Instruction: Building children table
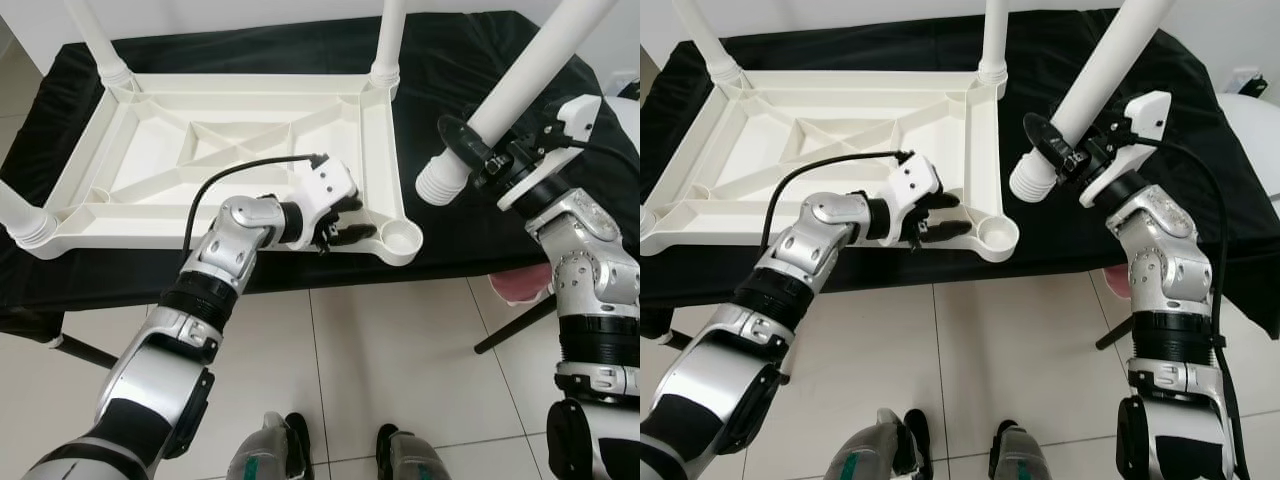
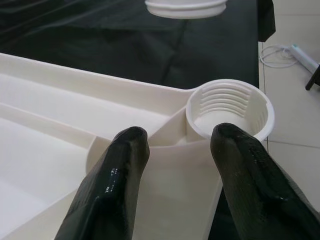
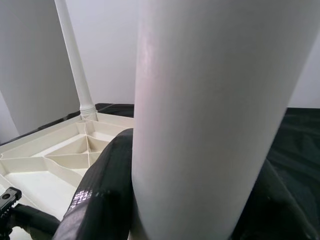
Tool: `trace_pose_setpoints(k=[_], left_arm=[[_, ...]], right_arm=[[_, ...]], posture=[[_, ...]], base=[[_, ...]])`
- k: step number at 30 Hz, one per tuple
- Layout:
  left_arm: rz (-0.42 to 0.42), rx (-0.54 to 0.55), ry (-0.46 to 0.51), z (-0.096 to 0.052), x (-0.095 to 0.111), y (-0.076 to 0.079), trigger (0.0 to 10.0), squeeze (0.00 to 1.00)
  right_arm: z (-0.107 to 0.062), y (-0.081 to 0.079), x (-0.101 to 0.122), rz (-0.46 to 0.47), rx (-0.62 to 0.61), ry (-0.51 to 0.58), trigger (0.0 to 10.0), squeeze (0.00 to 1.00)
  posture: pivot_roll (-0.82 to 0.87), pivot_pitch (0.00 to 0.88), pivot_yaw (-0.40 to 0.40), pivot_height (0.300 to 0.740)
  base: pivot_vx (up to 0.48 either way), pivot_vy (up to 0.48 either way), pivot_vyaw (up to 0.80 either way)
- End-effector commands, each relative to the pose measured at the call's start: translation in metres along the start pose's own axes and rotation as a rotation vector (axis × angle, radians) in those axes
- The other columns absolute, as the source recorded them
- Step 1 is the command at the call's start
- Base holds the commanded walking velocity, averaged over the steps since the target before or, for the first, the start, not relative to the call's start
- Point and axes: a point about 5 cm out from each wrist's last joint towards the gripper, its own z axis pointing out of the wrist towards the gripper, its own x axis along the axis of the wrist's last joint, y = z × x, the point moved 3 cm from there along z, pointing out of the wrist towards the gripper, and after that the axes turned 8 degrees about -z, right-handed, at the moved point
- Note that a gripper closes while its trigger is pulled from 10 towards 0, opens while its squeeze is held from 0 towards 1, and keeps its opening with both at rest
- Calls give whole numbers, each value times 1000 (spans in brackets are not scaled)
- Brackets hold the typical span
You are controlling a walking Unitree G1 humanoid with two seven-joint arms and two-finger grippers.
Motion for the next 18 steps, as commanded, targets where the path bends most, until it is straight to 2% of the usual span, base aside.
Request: trace_pose_setpoints(k=[1, 8, 13, 18], left_arm=[[5, 5, -38, 2, -12, 3, 10000, 0], [10, 8, -74, 4, -22, 5, 10000, 0], [23, -90, -67, -3, -23, 15, 10000, 0], [36, -107, -64, -6, -22, 18, 10000, 0]], right_arm=[[3, -1, 4, -1, 12, 29, 10000, 0], [3, -1, 5, -2, 13, 30, 10000, 0], [2, -1, 5, -4, 13, 27, 10000, 0], [2, -3, 4, -3, 16, 26, 10000, 0]], posture=[[-133, 172, 68, 740], [-138, 172, 68, 740], [-142, 171, 70, 740], [-142, 167, 69, 740]], base=[[0, 0, 0], [0, 0, 0], [0, 0, 0], [0, 0, 0]])
